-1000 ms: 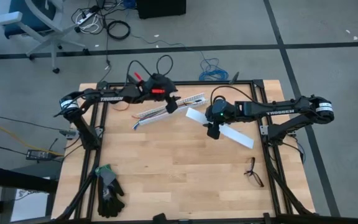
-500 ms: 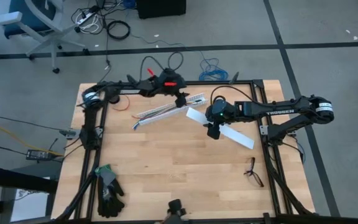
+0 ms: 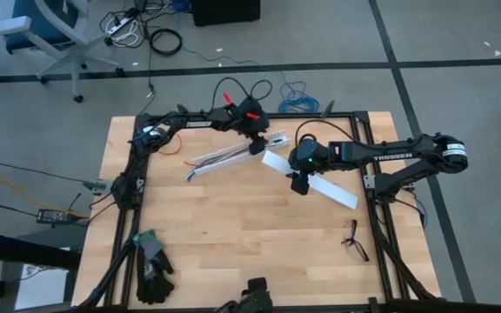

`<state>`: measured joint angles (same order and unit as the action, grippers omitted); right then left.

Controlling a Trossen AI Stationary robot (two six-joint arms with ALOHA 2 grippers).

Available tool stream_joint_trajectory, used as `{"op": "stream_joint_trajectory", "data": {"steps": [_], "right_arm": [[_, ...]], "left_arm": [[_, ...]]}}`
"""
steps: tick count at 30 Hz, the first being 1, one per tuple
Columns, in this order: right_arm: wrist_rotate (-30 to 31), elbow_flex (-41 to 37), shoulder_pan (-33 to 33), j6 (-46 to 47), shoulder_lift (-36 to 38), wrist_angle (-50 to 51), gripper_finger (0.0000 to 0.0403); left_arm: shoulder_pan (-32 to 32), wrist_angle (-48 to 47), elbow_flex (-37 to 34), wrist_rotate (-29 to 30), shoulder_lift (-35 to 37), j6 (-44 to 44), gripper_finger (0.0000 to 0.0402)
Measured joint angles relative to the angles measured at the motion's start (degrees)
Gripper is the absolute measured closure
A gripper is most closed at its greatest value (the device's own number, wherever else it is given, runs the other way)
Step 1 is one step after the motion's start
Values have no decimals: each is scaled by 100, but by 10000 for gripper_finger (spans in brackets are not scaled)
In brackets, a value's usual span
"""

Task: Ziptie cables
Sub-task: Close the white cable duct

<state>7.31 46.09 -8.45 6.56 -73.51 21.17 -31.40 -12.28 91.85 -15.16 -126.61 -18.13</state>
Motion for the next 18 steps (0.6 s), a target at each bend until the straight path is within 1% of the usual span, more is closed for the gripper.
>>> {"op": "stream_joint_trajectory", "data": {"steps": [3, 6, 8, 12, 14, 15, 18], "right_arm": [[-1, 2, -6, -16, 27, -4, 174], [-1, 4, -45, -17, 45, -17, 174], [0, 4, -83, -20, 45, 19, 174], [-2, 4, -183, -24, 49, 13, 174], [-2, 4, -231, -39, 54, 22, 174], [-2, 4, -249, -67, 54, 31, 174], [-2, 4, -307, -88, 54, 115, 174]], "left_arm": [[0, -307, 2, 0, 0, -147, 174], [0, -775, 4, 0, 0, -396, 203], [-2, -1098, 7, 10, 0, -568, 237], [-39, -1494, 17, 472, 39, -701, 327], [-107, -1674, 18, 544, 74, -805, 370], [-158, -1771, 20, 522, 123, -926, 379], [-262, -2282, 17, 295, 238, -1418, 380]]}}
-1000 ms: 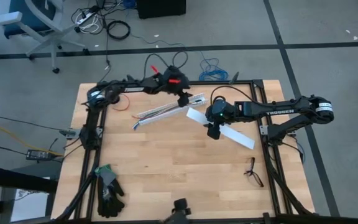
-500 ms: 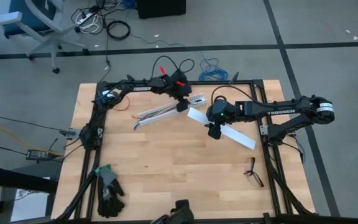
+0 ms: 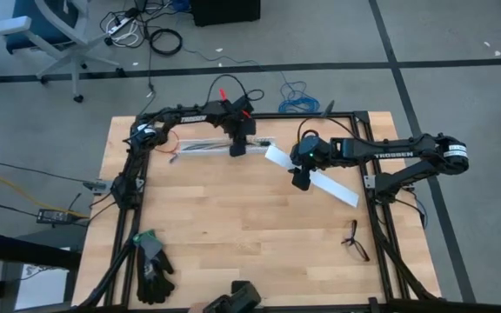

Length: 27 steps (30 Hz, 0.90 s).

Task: Ziptie cables
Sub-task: Close the white cable duct

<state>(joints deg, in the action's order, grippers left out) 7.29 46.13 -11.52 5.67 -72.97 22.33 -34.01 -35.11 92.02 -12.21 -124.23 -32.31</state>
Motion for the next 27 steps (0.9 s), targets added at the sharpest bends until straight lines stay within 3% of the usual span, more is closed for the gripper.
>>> {"op": "stream_joint_trajectory", "data": {"steps": [7, 12, 27], "right_arm": [[-261, 0, -293, -298, 2, 2, 174], [-547, 0, -561, -326, 2, 9, 174], [-603, 0, -749, -591, 2, 26, 174]], "left_arm": [[67, -1100, -6, -111, 108, -1215, 382], [150, -1450, -32, -204, 129, -1343, 379], [148, -1737, 455, -349, 160, -927, 216]]}}
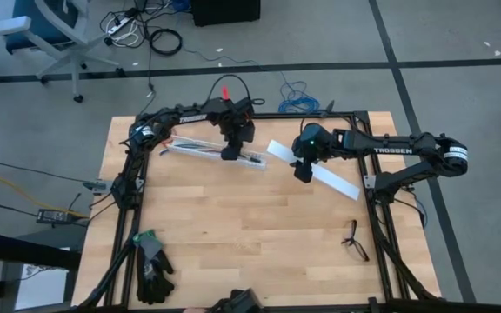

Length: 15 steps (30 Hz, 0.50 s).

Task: Ziptie cables
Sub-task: Close the white cable duct

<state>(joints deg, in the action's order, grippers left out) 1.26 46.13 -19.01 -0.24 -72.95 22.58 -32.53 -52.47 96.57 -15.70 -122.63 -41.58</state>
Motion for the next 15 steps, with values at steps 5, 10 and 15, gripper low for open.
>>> {"op": "stream_joint_trajectory", "data": {"steps": [5, 10, 15], "right_arm": [[2, 0, -111, -99, 0, 41, 174], [2, 0, -231, -154, 0, 71, 174], [3, 0, -327, -243, -2, 142, 174]], "left_arm": [[-9, 42, 335, -27, 0, -5, 191], [-9, 36, 630, -388, 2, -2, 188], [-9, -12, 665, -1109, 11, 45, 188]]}}
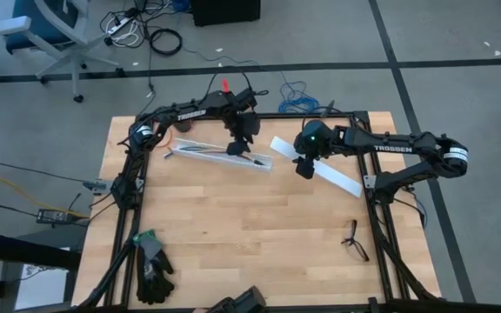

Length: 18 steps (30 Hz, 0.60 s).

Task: Ziptie cables
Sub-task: Close the white cable duct

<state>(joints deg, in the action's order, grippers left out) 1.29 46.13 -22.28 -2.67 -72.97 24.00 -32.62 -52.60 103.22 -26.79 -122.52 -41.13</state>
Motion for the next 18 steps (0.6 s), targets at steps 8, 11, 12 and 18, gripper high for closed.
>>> {"op": "stream_joint_trajectory", "data": {"steps": [8, 11, 12, 18], "right_arm": [[-69, 0, -42, -60, 0, 9, 174], [-91, 0, -42, -60, 0, 10, 174], [-104, 0, -42, -59, 0, 10, 174], [-104, 0, -42, -57, 0, 10, 174]], "left_arm": [[4, -58, -183, -115, 2, 368, 188], [4, -10, -215, 52, 4, 572, 188], [7, 79, -221, 250, 4, 652, 188], [-45, 509, -221, 1709, 4, 671, 188]]}}
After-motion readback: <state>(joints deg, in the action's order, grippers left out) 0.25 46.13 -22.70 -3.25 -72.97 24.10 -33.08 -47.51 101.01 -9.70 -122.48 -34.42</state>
